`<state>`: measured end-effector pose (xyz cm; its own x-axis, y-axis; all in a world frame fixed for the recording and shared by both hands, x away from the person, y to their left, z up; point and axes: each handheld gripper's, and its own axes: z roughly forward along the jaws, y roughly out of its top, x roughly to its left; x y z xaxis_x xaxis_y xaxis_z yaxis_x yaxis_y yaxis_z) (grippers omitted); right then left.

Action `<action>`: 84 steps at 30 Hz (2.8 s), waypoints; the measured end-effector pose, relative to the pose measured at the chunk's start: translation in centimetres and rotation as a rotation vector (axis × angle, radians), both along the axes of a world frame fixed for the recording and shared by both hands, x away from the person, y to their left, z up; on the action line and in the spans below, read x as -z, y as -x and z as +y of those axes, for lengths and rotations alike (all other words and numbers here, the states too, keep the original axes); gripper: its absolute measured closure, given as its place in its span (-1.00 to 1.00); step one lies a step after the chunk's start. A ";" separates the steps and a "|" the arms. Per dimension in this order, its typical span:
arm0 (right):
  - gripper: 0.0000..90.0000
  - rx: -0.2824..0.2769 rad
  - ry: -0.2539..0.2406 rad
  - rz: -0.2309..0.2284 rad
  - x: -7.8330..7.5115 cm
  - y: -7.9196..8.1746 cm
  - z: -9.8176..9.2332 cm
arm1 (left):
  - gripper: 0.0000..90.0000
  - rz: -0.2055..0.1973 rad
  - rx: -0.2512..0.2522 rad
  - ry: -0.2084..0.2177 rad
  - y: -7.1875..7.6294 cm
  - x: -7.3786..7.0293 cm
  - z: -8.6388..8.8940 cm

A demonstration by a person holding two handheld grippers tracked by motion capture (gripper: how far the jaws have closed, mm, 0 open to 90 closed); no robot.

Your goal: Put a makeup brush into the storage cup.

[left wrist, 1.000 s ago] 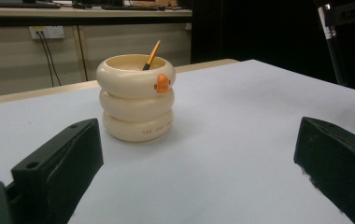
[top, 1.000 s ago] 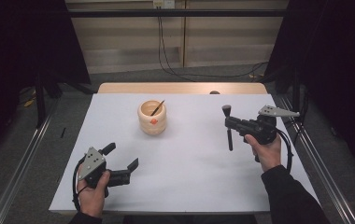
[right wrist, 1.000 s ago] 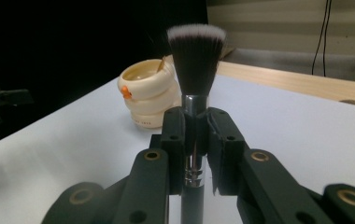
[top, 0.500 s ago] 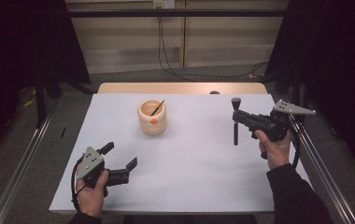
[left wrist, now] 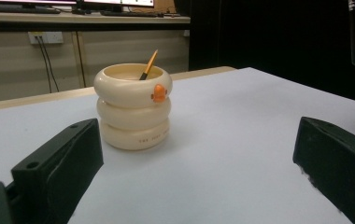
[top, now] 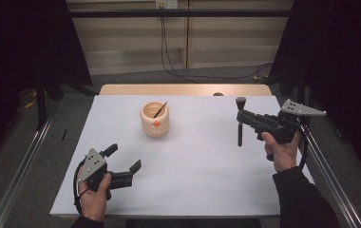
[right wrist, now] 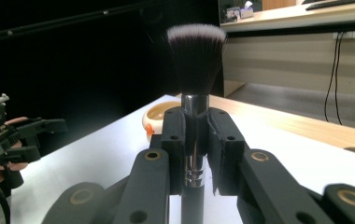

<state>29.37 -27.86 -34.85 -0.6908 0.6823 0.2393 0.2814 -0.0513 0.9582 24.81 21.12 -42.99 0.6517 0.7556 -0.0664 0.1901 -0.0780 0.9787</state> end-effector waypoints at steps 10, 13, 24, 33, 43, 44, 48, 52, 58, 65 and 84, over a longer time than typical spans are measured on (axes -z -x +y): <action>0.73 -0.040 -0.004 0.002 -0.1 0.1 1.1 | -0.97 -0.007 0.015 0.004 0.1 -0.4 -0.5; 0.73 -0.052 0.007 0.007 0.0 0.1 1.7 | -0.97 -0.005 0.026 0.011 0.2 -0.5 -0.7; 0.73 -0.098 0.021 0.018 0.3 0.0 3.6 | -0.97 -0.005 0.067 0.000 0.1 -0.9 -2.0; 0.73 -0.143 0.040 0.022 0.7 -0.5 6.0 | -0.97 -0.017 0.115 -0.007 -0.3 -1.5 -3.7; 0.73 -0.159 0.054 0.008 0.4 -1.0 7.3 | -0.95 -0.018 0.154 -0.012 -1.5 -2.0 -5.6; 0.73 -0.158 0.050 0.008 0.3 -1.0 7.4 | -0.95 -0.022 0.151 -0.008 -1.6 -2.1 -5.9; 0.73 -0.163 0.039 0.003 0.1 -1.1 7.7 | -0.94 -0.032 0.183 -0.009 -2.0 -2.6 -7.2; 0.73 -0.171 0.030 0.005 0.1 -1.0 8.0 | -0.94 -0.034 0.219 0.009 -2.2 -2.9 -8.8; 0.73 -0.180 0.033 0.012 0.4 -0.9 8.5 | -0.93 -0.024 0.280 0.027 -2.6 -3.4 -10.6; 0.73 -0.177 0.025 0.013 0.6 -0.9 8.9 | -0.93 0.006 0.307 0.030 -2.7 -3.8 -12.4; 0.73 -0.167 0.016 0.007 0.6 -0.8 8.9 | -0.83 -0.008 0.325 -0.037 -3.1 -4.7 -15.8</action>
